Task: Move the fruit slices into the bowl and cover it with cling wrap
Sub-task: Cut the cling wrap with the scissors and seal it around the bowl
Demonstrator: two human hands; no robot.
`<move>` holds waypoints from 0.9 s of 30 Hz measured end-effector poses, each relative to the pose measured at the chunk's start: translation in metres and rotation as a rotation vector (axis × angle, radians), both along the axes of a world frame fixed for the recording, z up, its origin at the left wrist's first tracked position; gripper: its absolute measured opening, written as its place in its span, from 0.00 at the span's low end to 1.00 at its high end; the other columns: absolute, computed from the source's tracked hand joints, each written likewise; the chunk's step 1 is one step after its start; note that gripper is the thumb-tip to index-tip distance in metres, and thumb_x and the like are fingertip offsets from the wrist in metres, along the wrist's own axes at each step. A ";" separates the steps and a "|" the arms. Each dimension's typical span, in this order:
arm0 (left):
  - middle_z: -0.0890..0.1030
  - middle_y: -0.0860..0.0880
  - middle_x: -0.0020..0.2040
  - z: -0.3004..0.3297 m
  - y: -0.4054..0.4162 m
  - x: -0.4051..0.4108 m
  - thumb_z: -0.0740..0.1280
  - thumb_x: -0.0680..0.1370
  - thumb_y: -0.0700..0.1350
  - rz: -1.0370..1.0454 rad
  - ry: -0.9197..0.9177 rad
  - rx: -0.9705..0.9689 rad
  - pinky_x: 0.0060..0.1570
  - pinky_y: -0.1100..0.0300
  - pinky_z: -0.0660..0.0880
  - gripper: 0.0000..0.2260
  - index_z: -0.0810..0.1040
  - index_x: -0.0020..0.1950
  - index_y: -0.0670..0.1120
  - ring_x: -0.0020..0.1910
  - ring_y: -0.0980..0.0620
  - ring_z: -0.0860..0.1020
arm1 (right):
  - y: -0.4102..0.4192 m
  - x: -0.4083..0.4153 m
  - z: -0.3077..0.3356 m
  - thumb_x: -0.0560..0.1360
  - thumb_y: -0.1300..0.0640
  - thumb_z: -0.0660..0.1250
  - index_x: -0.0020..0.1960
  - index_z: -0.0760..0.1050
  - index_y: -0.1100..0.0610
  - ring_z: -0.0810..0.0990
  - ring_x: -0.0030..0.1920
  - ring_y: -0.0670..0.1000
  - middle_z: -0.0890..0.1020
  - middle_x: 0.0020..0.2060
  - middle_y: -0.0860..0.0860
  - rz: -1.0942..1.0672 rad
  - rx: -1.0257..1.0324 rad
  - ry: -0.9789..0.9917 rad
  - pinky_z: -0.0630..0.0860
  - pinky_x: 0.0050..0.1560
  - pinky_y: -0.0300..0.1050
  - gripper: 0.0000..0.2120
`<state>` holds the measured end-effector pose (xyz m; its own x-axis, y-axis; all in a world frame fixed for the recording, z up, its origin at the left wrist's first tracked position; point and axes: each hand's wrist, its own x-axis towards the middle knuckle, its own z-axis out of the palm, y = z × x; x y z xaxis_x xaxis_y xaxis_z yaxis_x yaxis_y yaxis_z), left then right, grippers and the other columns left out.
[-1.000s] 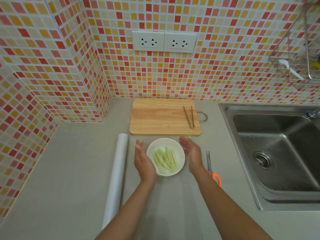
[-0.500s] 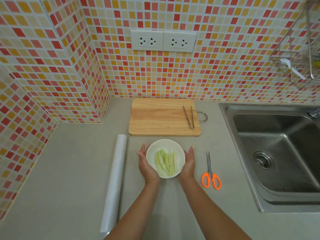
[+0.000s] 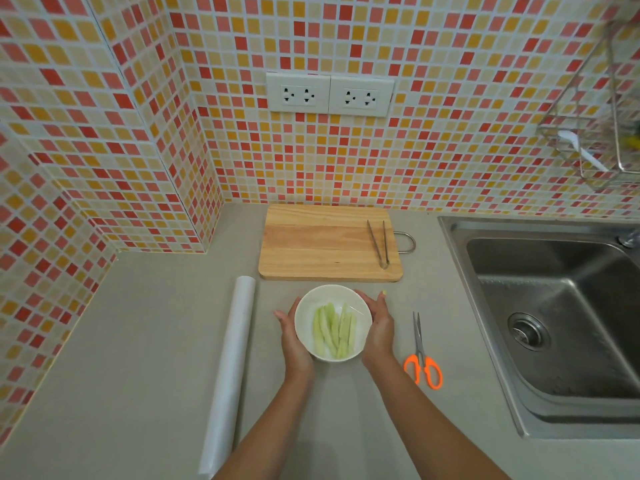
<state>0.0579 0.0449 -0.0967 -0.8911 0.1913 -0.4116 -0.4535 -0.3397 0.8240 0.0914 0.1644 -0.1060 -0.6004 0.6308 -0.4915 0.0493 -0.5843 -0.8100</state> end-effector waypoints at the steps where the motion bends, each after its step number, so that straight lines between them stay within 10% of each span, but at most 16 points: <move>1: 0.80 0.45 0.61 0.001 0.000 -0.001 0.41 0.79 0.64 -0.017 0.016 -0.012 0.58 0.58 0.74 0.35 0.73 0.69 0.42 0.60 0.49 0.78 | 0.002 -0.001 0.001 0.79 0.41 0.55 0.50 0.83 0.58 0.81 0.55 0.60 0.83 0.50 0.60 0.022 0.010 -0.008 0.75 0.61 0.56 0.25; 5: 0.80 0.40 0.63 0.007 0.004 -0.008 0.47 0.73 0.69 -0.025 0.011 -0.043 0.67 0.46 0.71 0.40 0.75 0.68 0.41 0.64 0.43 0.77 | 0.000 0.001 0.003 0.79 0.41 0.55 0.49 0.82 0.56 0.81 0.55 0.57 0.84 0.50 0.56 0.076 0.037 -0.017 0.75 0.59 0.53 0.23; 12: 0.82 0.46 0.59 -0.001 0.000 -0.020 0.43 0.81 0.62 -0.064 0.003 -0.175 0.51 0.60 0.75 0.31 0.78 0.64 0.45 0.58 0.49 0.80 | 0.015 0.002 0.008 0.79 0.37 0.49 0.53 0.80 0.61 0.82 0.52 0.54 0.84 0.49 0.56 0.250 0.167 -0.087 0.75 0.52 0.46 0.32; 27: 0.83 0.46 0.58 0.011 0.009 -0.017 0.47 0.83 0.60 0.016 0.020 -0.189 0.60 0.53 0.75 0.28 0.80 0.62 0.46 0.58 0.47 0.80 | 0.021 -0.018 0.012 0.68 0.25 0.56 0.56 0.78 0.66 0.80 0.53 0.61 0.79 0.53 0.65 0.261 -0.025 -0.101 0.76 0.55 0.53 0.45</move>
